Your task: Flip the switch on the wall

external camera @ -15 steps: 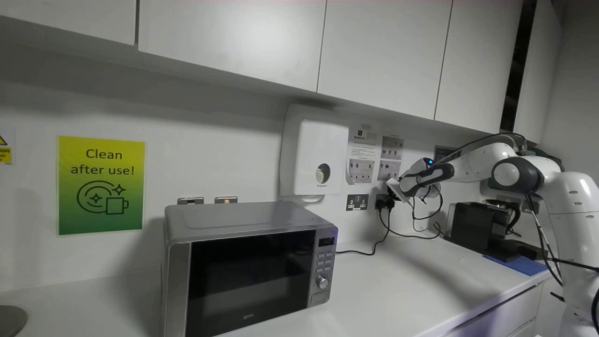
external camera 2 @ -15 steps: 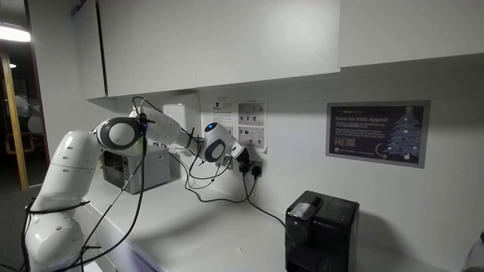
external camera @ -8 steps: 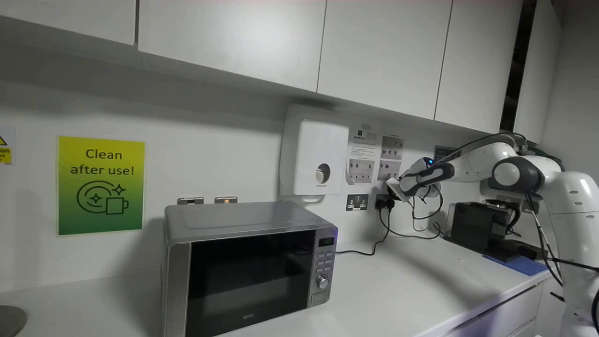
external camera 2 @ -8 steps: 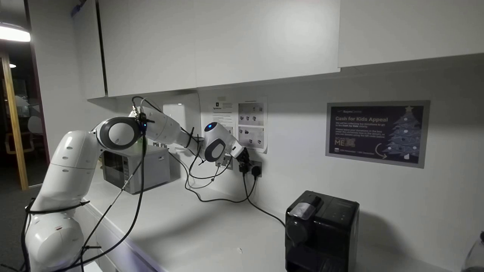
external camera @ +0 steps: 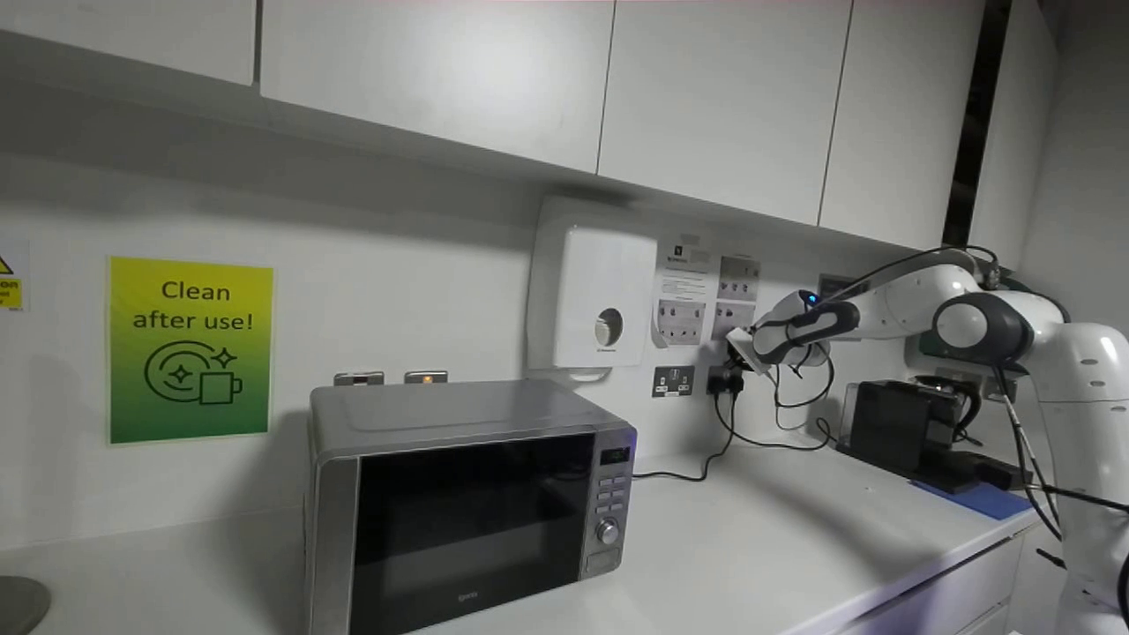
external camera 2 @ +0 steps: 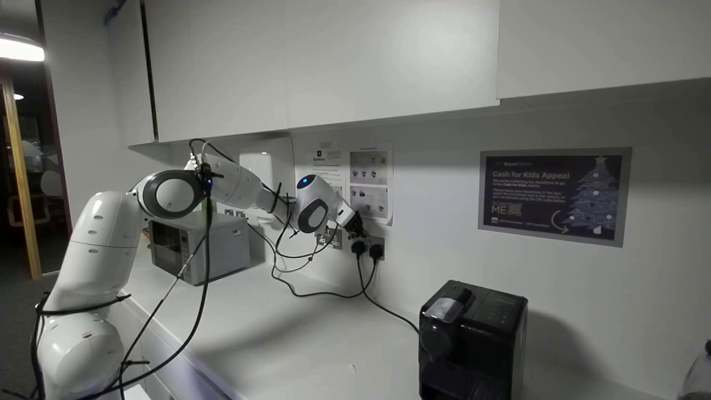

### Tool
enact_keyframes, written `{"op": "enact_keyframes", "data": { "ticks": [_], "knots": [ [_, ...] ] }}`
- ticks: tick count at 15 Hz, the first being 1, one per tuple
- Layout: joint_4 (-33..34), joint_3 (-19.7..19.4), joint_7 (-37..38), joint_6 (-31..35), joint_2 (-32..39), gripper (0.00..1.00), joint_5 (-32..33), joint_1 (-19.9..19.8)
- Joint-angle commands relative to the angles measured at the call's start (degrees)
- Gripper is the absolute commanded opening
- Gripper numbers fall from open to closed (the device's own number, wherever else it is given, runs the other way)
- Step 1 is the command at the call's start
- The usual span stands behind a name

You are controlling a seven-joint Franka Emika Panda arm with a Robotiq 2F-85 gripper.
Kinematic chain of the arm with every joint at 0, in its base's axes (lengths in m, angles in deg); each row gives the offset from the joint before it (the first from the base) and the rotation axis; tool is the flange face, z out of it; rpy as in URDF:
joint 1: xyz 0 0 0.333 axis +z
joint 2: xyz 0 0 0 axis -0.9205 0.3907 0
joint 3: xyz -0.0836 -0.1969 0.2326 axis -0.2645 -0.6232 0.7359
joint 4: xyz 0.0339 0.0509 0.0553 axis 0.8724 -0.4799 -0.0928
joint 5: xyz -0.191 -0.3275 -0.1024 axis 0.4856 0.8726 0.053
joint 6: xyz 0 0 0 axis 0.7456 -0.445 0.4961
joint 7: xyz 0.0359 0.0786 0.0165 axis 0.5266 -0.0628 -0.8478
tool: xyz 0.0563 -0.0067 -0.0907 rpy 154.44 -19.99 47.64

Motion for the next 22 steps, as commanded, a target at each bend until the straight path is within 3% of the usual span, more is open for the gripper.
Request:
{"op": "enact_keyframes", "data": {
  "ticks": [1,4,10,16,22],
  "knots": [
    [0.7,0.8,0.6,1.6,-1.5,0.0,-0.4,0.9],
    [0.3,-0.2,1.3,-0.7,-2.6,0.0,0.7,1.8],
    [-4.6,-2.2,-2.2,-8.3,-7.5,0.0,9.0,2.8],
    [-10.2,1.2,-13.3,-15.4,-14.7,0.0,12.0,0.2],
    [-15.2,3.6,-23.8,-26.7,-22.3,0.0,15.3,-2.0]
  ]
}}
